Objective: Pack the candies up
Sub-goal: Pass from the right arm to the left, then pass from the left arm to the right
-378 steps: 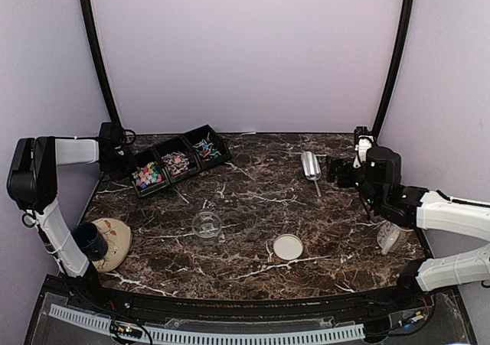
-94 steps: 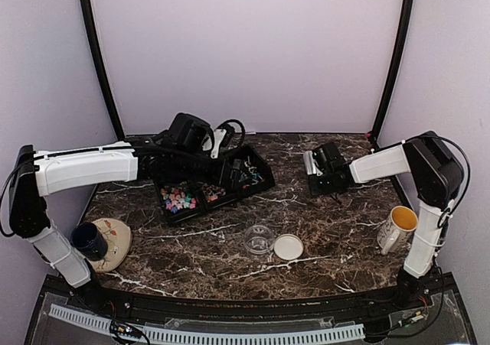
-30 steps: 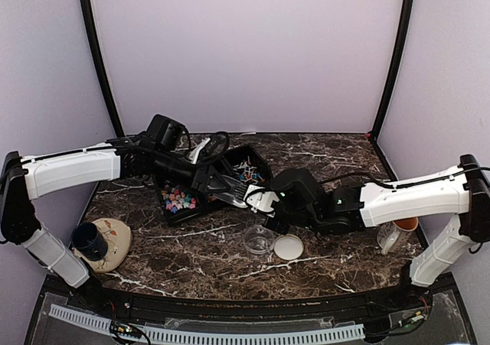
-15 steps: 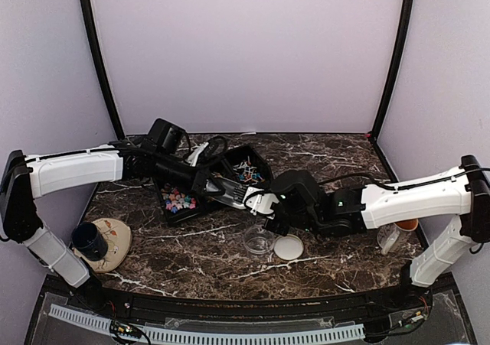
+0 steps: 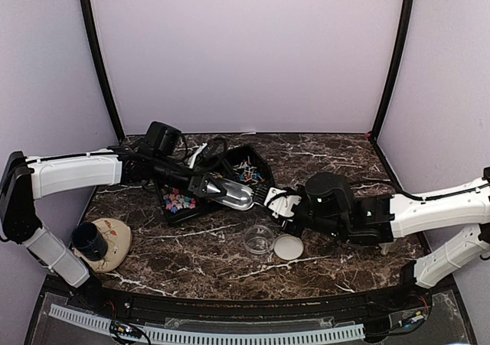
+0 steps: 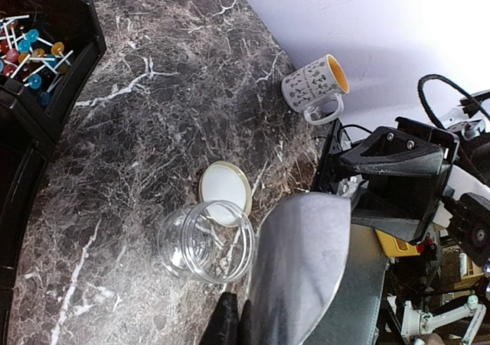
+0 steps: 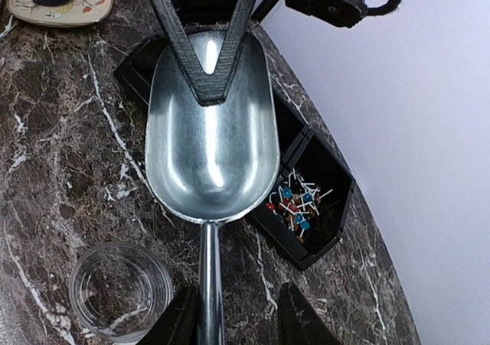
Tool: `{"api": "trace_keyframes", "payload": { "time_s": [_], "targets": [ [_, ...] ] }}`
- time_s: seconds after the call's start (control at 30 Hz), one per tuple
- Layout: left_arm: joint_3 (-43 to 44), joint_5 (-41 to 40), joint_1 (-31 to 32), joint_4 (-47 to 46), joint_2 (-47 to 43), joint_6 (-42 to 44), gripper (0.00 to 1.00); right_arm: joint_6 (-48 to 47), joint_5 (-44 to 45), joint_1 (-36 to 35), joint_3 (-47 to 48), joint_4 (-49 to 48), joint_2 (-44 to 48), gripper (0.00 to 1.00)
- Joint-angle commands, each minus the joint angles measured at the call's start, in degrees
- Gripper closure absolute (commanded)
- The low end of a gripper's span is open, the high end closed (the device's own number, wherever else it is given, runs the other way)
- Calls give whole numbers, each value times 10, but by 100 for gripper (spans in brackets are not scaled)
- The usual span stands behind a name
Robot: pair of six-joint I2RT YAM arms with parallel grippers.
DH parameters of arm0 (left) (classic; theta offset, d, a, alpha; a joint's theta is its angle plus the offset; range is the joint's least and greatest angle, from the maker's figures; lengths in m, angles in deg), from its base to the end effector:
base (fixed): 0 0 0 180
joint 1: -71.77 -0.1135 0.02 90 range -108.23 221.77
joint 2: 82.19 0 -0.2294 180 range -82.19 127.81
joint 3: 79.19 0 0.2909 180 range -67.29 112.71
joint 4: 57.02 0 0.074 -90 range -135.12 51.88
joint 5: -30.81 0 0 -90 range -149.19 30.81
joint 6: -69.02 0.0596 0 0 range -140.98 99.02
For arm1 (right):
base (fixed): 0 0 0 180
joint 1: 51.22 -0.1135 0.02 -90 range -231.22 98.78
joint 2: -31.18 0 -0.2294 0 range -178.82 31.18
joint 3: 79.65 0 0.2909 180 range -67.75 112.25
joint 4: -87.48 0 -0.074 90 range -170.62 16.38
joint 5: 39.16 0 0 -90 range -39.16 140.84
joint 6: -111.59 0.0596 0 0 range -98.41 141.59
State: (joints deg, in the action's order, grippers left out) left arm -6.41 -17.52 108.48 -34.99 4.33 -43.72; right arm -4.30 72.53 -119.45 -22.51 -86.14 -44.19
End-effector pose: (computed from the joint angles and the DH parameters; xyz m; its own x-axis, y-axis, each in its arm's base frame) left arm 0.2848 -0.2618 0.2041 -0.7719 0.2154 -0.5981 0.6295 0.3900 -0.6720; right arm 0.1525 0.3224 0.1906 0.1834 -0.6347 -0.7507 -0.7316 0.4219 -0.5354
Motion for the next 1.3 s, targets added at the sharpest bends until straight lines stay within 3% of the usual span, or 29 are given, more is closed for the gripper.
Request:
{"api": "trace_keyframes", "payload": {
  "time_s": [0.0,0.27,0.7,0.83,1.03,1.27],
  "targets": [
    [-20,74,-6,-60,-27,-20,100,-32,-35,-2,-45,-118,24,64],
    [-36,91,-6,-93,-27,-40,100,-45,-66,-2,-45,-160,5,65],
    [-51,101,-6,-119,-29,-55,100,-38,-84,-2,-48,-197,-14,79],
    [-51,104,-6,-119,-27,-56,100,-40,-92,-2,-51,-199,-10,84],
    [-50,106,-6,-118,-23,-57,100,-47,-106,-2,-63,-218,0,100],
    [-49,108,-6,-121,-18,-61,100,-47,-111,-2,-72,-233,4,100]
  ]
}}
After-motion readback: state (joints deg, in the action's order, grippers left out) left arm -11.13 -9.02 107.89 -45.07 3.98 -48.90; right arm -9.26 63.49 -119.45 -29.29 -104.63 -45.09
